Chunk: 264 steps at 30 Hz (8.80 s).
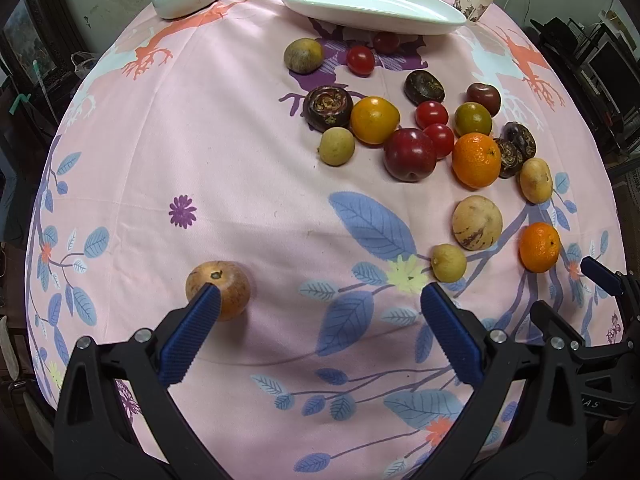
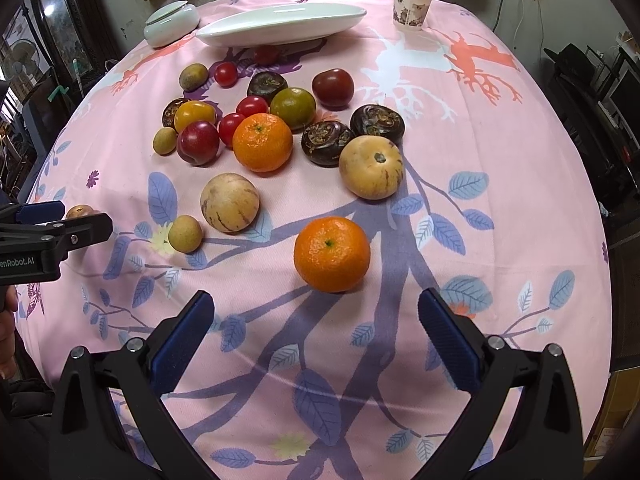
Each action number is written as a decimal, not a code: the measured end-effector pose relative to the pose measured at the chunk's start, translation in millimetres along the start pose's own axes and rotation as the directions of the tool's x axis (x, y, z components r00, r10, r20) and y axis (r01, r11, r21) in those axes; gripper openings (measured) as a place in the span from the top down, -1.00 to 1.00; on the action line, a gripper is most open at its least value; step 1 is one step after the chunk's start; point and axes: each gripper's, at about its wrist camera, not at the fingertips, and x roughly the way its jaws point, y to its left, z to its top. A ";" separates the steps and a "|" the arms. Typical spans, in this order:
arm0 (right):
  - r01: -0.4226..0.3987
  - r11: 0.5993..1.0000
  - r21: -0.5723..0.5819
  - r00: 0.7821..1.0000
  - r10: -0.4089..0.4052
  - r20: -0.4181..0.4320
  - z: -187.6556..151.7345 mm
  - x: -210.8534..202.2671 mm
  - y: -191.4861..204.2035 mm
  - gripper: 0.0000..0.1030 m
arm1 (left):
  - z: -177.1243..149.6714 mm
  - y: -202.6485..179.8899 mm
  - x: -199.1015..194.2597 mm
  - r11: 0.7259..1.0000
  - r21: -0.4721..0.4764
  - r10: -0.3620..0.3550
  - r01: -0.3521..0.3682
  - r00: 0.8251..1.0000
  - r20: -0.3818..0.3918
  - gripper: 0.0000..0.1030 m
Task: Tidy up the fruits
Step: 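Move the left tool toward the small brown round fruit on the cloth, then close the left tool around the small brown round fruit and lift it, then grasp the mandarin with the right tool while the left tool holds the brown fruit, then carry both fruits onto the white oval plate and open both tools, then withdraw both open tools from the plate back toward the fruit pile, then grasp the pale striped pepino melon with the right tool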
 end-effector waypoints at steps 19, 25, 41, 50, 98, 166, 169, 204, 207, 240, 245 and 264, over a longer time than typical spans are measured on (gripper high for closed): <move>-0.030 0.999 0.033 1.000 0.030 0.002 -7.5 3.0 -10.2 -0.97 | 1.3 28.4 8.7 0.994 -0.052 -0.094 0.094 0.996 0.003 -0.96; -0.061 0.997 0.043 0.998 0.060 0.013 -8.5 2.2 -18.5 -0.97 | -0.4 41.2 17.1 0.997 0.025 -0.069 0.069 0.998 -0.008 -0.96; -0.131 0.989 0.072 0.991 0.131 0.005 0.2 13.4 -34.5 -0.97 | -5.8 68.3 21.7 0.990 0.019 -0.137 0.139 0.986 -0.094 -0.58; -0.150 0.988 0.030 0.989 0.150 -0.009 5.2 14.4 -24.6 -0.97 | -6.8 74.4 33.3 0.992 0.004 -0.125 0.126 0.987 -0.100 0.01; -0.252 0.967 0.017 0.960 0.248 0.130 157.0 7.6 -24.4 0.15 | 131.5 7.3 -3.6 0.972 0.106 -0.220 0.208 0.969 0.117 0.23; -0.017 0.994 -0.107 0.998 0.011 -0.055 259.9 111.2 -5.9 -0.30 | 230.1 0.7 74.4 0.993 0.059 -0.107 0.103 0.992 0.071 -0.49; -0.017 0.995 -0.094 0.998 0.011 -0.062 268.7 119.8 -8.0 -0.30 | 239.9 -1.0 79.2 0.993 0.071 -0.095 0.091 0.994 0.057 -0.49; -0.262 0.946 -0.188 0.963 0.243 -0.117 266.7 141.0 3.6 -0.30 | 223.8 -9.1 97.3 0.980 0.071 -0.189 0.187 0.981 0.031 -0.50; -0.273 0.956 -0.106 0.961 0.266 -0.074 273.7 135.0 -3.2 -0.31 | 215.2 -2.4 91.0 0.985 0.054 -0.168 0.165 0.985 0.041 -0.51; -0.035 0.964 -0.265 0.999 0.035 -0.004 285.8 166.0 38.6 -0.31 | 181.2 52.0 73.2 0.996 -0.025 -0.089 0.090 0.995 0.034 -0.57; -0.315 0.865 -0.391 0.949 0.284 -0.135 272.4 151.4 51.0 -0.32 | 183.7 60.0 71.2 0.995 -0.049 -0.088 0.090 0.995 0.043 -0.57; -0.208 0.971 -0.117 0.976 0.214 0.036 149.0 38.7 -62.1 -0.33 | 140.1 33.4 42.3 0.995 0.064 -0.081 0.078 0.995 0.052 -0.58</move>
